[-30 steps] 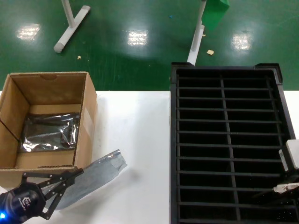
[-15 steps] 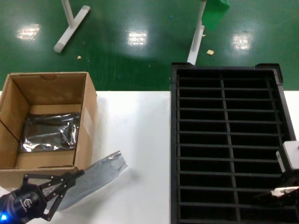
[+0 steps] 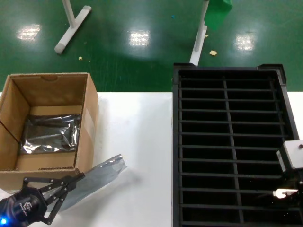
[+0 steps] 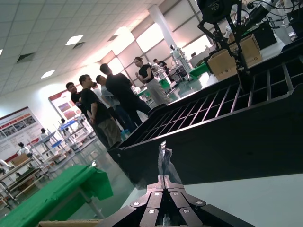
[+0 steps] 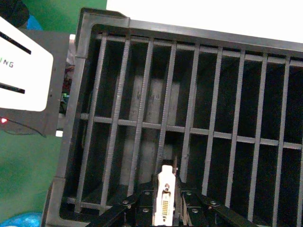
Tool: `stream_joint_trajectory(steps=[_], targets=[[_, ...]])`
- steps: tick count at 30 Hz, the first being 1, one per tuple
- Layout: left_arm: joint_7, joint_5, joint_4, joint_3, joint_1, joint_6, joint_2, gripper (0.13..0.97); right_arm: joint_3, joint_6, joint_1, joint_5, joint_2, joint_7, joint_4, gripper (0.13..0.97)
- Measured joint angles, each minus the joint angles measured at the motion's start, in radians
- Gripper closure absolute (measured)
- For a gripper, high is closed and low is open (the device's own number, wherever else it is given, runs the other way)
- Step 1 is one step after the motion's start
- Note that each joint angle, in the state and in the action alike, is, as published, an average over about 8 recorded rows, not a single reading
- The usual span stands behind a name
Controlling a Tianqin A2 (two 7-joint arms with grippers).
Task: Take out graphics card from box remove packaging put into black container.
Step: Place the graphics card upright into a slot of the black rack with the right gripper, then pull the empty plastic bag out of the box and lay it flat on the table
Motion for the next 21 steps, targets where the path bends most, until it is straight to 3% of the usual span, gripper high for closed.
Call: stream_joint_trajectory(steps=[11,19,21], targets=[[0.001,0.000,-0.004,0.001,0.003,0.000,0.001,0.955,0.000,0.000,0.004,0.004,0.006,-0.002,-0.006,0.832],[0.001,0.000,-0.010,0.002,0.006,0.000,0.004,0.955,0.001,0.000,0.008,0.012,0.021,-0.005,-0.006,0.702],[0.001,0.000,-0.013,0.002,0.007,0.000,0.004,0.955,0.002,0.000,0.009,0.013,0.030,-0.008,-0.006,0.702]])
